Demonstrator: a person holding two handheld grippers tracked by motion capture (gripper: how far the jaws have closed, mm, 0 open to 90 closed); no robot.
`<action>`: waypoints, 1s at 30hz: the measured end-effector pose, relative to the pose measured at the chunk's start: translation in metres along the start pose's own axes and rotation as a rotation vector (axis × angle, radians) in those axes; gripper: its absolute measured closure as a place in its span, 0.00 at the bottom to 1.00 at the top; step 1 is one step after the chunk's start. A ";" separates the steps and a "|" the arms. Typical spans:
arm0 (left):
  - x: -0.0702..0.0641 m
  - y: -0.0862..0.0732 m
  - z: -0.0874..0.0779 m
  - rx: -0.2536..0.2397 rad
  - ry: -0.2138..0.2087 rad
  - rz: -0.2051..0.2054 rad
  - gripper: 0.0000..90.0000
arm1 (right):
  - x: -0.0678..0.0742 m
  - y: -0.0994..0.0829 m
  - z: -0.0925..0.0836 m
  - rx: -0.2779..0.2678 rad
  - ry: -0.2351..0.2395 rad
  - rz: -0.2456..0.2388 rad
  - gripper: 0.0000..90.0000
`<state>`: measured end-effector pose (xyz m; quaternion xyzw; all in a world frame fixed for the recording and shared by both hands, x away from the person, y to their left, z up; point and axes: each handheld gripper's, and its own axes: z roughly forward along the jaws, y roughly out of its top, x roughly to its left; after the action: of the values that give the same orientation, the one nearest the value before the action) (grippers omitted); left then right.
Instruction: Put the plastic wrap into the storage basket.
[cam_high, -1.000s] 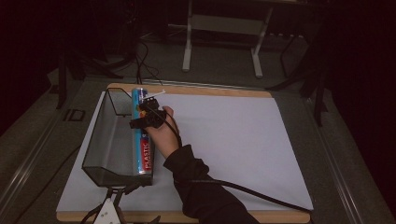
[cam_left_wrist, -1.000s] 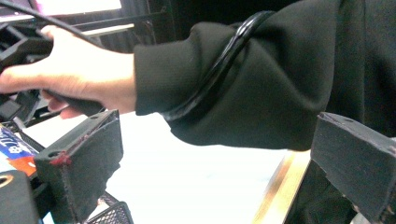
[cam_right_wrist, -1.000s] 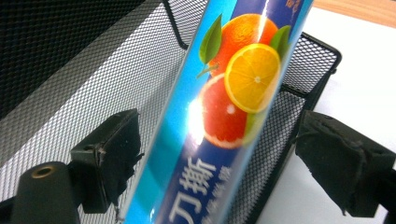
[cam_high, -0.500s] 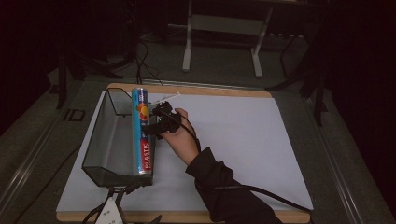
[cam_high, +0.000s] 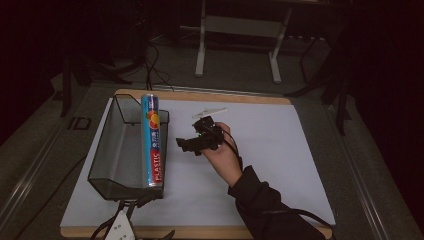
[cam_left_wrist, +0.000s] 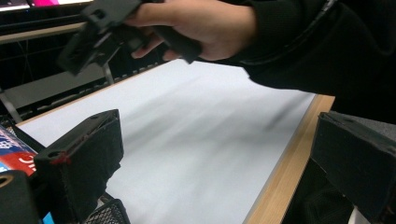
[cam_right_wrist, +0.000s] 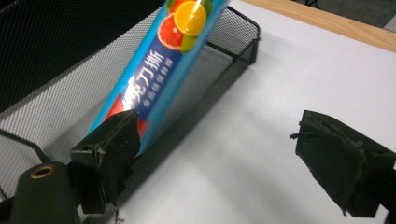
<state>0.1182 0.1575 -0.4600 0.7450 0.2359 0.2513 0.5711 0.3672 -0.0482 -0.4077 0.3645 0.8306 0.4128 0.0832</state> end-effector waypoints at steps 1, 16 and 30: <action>0.000 0.000 0.001 0.001 -0.001 0.000 0.04 | -0.002 -0.004 -0.004 -0.001 -0.008 -0.005 0.15; -0.001 0.000 0.003 0.011 -0.002 0.005 0.04 | -0.027 -0.044 -0.058 -0.060 -0.020 -0.026 0.13; -0.001 0.000 0.004 0.017 -0.002 0.006 0.04 | -0.051 -0.098 -0.092 -0.060 0.006 0.053 0.13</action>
<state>0.1199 0.1537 -0.4614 0.7506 0.2352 0.2505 0.5644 0.3110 -0.1789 -0.4296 0.3823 0.8082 0.4406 0.0808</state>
